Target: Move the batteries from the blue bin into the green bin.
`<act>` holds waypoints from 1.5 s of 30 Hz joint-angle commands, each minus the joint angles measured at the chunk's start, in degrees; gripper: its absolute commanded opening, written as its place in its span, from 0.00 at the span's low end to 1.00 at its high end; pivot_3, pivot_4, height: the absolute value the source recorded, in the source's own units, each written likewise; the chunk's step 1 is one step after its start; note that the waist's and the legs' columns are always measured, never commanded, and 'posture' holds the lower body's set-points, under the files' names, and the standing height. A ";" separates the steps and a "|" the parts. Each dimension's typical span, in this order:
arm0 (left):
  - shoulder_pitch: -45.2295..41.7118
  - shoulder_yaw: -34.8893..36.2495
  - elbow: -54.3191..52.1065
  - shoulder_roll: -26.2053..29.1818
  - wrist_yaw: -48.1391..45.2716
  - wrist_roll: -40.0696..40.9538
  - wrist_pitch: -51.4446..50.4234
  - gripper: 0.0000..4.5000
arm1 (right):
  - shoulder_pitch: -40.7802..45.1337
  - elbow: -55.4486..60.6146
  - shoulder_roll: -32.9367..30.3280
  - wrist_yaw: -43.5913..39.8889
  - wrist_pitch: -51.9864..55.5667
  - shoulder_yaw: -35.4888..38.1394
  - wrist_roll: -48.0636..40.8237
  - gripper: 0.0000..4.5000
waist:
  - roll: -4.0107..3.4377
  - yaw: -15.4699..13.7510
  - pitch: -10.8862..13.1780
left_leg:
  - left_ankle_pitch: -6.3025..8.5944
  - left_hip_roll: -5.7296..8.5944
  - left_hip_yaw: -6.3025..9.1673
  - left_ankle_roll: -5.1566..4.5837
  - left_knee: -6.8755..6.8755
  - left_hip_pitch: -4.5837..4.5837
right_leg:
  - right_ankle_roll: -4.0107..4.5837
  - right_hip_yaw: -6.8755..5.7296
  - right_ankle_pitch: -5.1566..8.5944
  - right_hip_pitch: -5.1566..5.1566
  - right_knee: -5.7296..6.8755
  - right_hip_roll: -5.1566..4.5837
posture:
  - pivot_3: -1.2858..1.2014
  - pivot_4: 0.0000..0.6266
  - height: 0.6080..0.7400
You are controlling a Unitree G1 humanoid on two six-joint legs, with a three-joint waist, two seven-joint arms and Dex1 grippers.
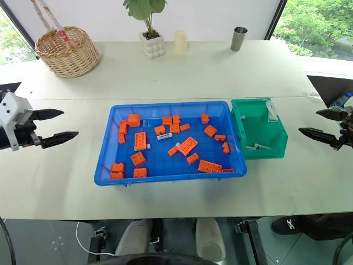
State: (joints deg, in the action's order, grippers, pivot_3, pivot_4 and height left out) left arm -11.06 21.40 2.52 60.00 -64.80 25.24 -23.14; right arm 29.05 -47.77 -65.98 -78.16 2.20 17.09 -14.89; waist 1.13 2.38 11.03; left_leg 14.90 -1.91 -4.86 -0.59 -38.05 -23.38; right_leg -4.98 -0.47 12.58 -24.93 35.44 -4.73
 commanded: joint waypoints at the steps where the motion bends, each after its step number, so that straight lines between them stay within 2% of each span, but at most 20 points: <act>1: 0.01 2.14 -1.60 1.41 -0.35 0.29 0.94 1.00 | 1.14 -0.50 0.04 0.15 -0.47 0.61 -0.65 0.99 | 0.00 -0.03 0.00 | 0.00 0.00 0.00 0.00 0.00 0.00 | 0.00 0.00 0.00 0.00 0.00 0.00 | 0.52 0.24 0.97; 12: -1.17 1.06 -1.06 0.81 1.24 0.57 -0.20 1.00 | 2.82 -3.42 0.26 1.93 -2.01 -0.51 1.01 0.99 | 0.00 0.02 0.00 | 0.00 0.02 -0.08 0.00 -0.01 0.00 | 0.00 0.00 0.00 0.01 0.01 0.00 | 0.52 0.24 0.97; 18: -3.16 -0.24 -2.89 -0.12 0.28 2.26 -0.82 1.00 | 9.85 -7.07 0.67 4.76 -4.05 -2.79 3.36 0.99 | -0.01 0.14 0.01 | 0.00 0.03 -0.10 0.00 -0.01 0.01 | 0.00 0.00 0.00 0.00 0.03 0.02 | 0.52 0.24 0.97; 24: -8.32 -2.82 -10.38 0.35 -2.03 8.75 -8.72 1.00 | 22.52 -4.58 2.70 0.27 1.47 -6.33 2.92 0.99 | -0.03 0.23 0.02 | -0.01 0.06 -0.09 0.01 -0.04 0.01 | -0.09 0.03 -0.05 0.00 0.05 0.02 | 0.52 0.24 0.97; 29: -12.23 -5.71 -14.53 1.74 -5.69 12.46 -12.52 1.00 | 30.60 6.78 10.52 -2.21 8.13 -11.40 1.58 0.99 | -0.05 0.34 0.03 | -0.01 0.05 -0.07 0.01 -0.03 0.01 | -0.21 0.04 -0.12 -0.05 0.15 0.15 | 0.52 0.24 0.97; 36: -7.03 -8.34 -18.30 4.60 -11.24 10.46 -9.93 1.00 | 27.96 32.00 24.37 3.07 23.42 -20.76 0.72 0.99 | -0.06 -0.18 0.04 | -0.03 0.06 -0.08 0.05 -0.04 -0.13 | -0.13 0.07 -0.07 -0.48 0.77 0.18 | 0.52 0.24 0.97; 41: -3.92 -5.82 -19.44 4.44 -9.25 9.34 -9.12 1.00 | 28.17 43.11 40.27 19.02 43.25 -23.84 -1.34 0.99 | -0.03 -0.34 0.02 | -0.05 0.06 0.01 0.08 -0.17 -0.22 | -0.12 0.05 -0.07 -0.47 0.76 0.11 | 0.52 0.24 0.97; 45: -1.70 -4.22 -19.91 4.56 -8.19 9.00 -9.04 1.00 | 27.92 46.79 47.69 28.38 58.47 -23.09 -3.44 0.99 | -0.02 -0.79 0.01 | -0.07 0.06 0.07 0.10 -0.17 -0.25 | -0.12 0.02 -0.08 -0.46 0.79 0.11 | 0.52 0.24 0.97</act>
State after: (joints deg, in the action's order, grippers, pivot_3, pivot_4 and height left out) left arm -12.77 14.55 -16.39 63.77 -73.50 34.30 -32.79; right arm 56.02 -4.02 -19.59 -53.50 54.64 -8.11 -16.51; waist 1.11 1.60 11.04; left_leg 14.83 -1.87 -4.80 -0.50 -38.22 -23.64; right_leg -5.09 -0.46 12.51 -25.39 36.21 -4.63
